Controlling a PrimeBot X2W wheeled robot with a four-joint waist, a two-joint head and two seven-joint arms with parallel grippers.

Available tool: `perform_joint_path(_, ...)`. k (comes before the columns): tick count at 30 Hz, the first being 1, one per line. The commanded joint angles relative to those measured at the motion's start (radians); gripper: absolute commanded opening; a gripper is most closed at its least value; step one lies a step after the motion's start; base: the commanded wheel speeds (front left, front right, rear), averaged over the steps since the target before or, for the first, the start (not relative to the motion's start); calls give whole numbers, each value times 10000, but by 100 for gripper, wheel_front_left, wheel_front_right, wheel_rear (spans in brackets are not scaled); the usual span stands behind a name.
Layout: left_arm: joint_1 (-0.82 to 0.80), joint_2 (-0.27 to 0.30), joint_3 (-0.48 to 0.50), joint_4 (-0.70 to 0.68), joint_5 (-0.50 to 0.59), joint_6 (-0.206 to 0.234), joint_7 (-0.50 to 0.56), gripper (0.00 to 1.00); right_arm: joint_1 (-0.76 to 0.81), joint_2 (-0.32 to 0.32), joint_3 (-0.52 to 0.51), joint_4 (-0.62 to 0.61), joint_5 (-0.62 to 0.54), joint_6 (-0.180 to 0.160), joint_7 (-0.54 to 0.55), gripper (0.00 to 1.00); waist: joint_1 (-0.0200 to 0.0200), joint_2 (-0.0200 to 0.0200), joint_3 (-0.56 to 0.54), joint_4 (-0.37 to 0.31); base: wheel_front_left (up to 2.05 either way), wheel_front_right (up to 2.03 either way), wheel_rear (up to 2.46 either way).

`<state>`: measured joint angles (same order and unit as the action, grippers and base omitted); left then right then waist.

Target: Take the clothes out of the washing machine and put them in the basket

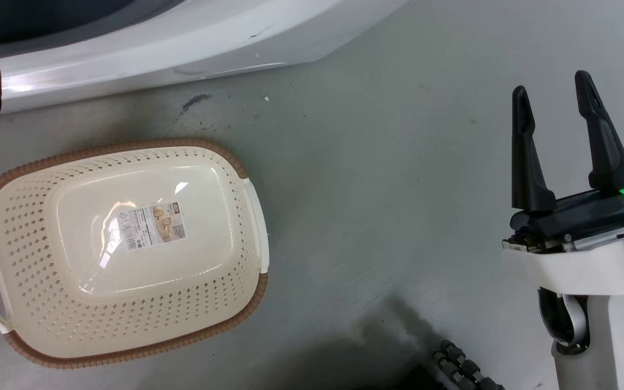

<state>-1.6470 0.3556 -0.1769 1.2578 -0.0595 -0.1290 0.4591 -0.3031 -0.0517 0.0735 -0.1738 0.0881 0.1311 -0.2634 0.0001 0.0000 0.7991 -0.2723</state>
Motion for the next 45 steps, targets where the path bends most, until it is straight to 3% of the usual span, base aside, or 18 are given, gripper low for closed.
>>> perform_joint_path(1, 29, 56, -53, 72, -60, -1, 28, 100, -112, 27, -9, -38, 56, -8, -21, 100, -1, 0, 63, -19, 0, 0, 0)
perform_joint_path(8, 172, 233, -404, 120, -279, -3, -68, 100, -176, 27, -42, -5, 116, -7, -21, 100, -1, 0, 151, -32, 0, 0, 0)
perform_joint_path(9, 183, 239, -445, 121, -326, -3, -92, 53, -181, 27, -50, 3, 111, -7, -21, 100, -1, 0, 148, -27, 0, 0, 0)
perform_joint_path(10, 196, 215, -486, 111, -376, -3, -141, 0, -185, 27, -52, 14, 99, -7, -21, 100, -1, 0, 145, -18, 0, 0, 0)
perform_joint_path(25, 998, 318, -1516, -395, -1402, -3, -1787, 0, 72, 27, 98, 249, -115, -8, -21, 100, -1, 0, -688, 79, 0, 0, 0)
perform_joint_path(45, 4575, 457, -4165, -2173, -4227, -3, -4561, 0, 1153, 23, 202, 824, -833, -7, -21, 100, -1, 0, -3411, 1118, 0, 0, 0)
